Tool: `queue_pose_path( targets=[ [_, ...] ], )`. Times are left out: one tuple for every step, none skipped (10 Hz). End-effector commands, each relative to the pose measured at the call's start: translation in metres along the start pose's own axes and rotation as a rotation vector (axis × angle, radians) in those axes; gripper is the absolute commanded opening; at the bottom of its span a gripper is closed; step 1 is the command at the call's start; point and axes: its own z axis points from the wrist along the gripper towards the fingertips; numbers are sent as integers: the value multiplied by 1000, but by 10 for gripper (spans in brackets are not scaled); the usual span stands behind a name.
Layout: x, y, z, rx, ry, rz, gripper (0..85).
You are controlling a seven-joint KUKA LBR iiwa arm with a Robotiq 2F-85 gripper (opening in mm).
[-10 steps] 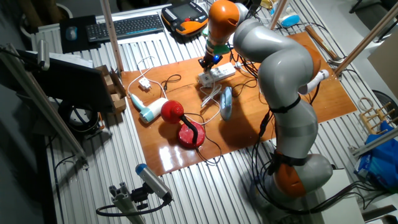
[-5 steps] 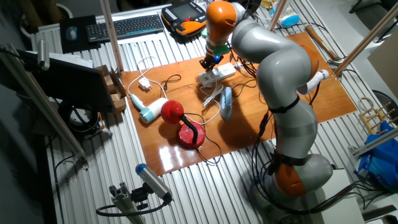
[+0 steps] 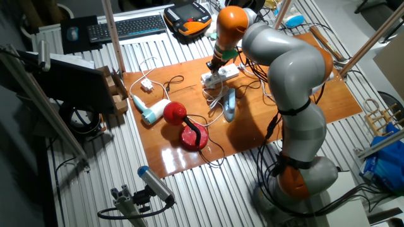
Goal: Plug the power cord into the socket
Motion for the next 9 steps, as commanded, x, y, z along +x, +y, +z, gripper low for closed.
queue_pose_path(
  targets=[
    [0,-2,0,0,-2,-5,0],
    [0,-4,0,9,1,-1,0],
    [1,-6,1,16,14,16,0],
    [1,-7,2,4,19,32,0],
    [2,-9,3,-6,24,54,0],
    [3,-11,5,-6,32,72,0],
    [3,-11,5,1,37,82,0],
    [4,-11,6,7,37,91,0],
    [4,-12,7,6,37,93,0]
  ],
)
